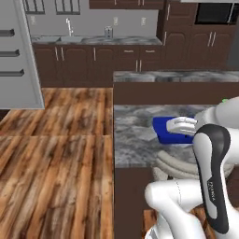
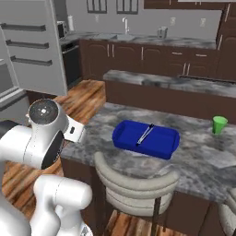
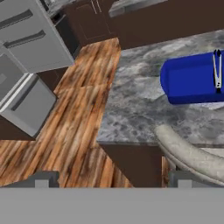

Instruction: Gather the lemon and cucumber from the fridge and place them on a tray on the dining counter. Then gather the fish and steak from the fridge and place them on the other tray.

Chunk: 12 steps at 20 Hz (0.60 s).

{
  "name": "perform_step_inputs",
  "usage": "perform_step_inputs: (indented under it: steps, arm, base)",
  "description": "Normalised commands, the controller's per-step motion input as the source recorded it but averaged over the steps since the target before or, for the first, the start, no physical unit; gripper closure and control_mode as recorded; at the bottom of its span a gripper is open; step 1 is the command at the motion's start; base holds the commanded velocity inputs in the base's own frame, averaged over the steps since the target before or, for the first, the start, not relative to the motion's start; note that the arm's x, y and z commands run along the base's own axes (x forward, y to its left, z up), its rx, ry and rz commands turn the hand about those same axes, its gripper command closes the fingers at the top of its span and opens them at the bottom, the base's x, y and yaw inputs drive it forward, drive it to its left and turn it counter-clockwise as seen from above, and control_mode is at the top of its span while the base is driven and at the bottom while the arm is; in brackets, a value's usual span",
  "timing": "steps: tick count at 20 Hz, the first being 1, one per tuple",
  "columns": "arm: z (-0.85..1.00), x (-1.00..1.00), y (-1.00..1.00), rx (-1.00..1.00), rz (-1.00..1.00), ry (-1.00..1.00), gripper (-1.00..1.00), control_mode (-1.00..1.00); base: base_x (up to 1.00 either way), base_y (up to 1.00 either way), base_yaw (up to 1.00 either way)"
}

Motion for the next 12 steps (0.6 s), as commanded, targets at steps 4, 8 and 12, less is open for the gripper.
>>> perform_step_inputs:
  steps: [4, 8, 12]
  arm:
    - [0.00, 0.00, 0.00, 0.00, 0.00, 0.00, -1.00, 1.00]
    - [0.00, 0.00, 0.00, 0.00, 0.00, 0.00, -1.00, 1.00]
    - [0.00, 0.00, 0.00, 0.00, 0.00, 0.00, -1.00, 1.00]
  base:
    - [-0.07, 1.00, 0.15]
    - [-0.03, 1.00, 0.17]
    - [0.00, 1.00, 0.17]
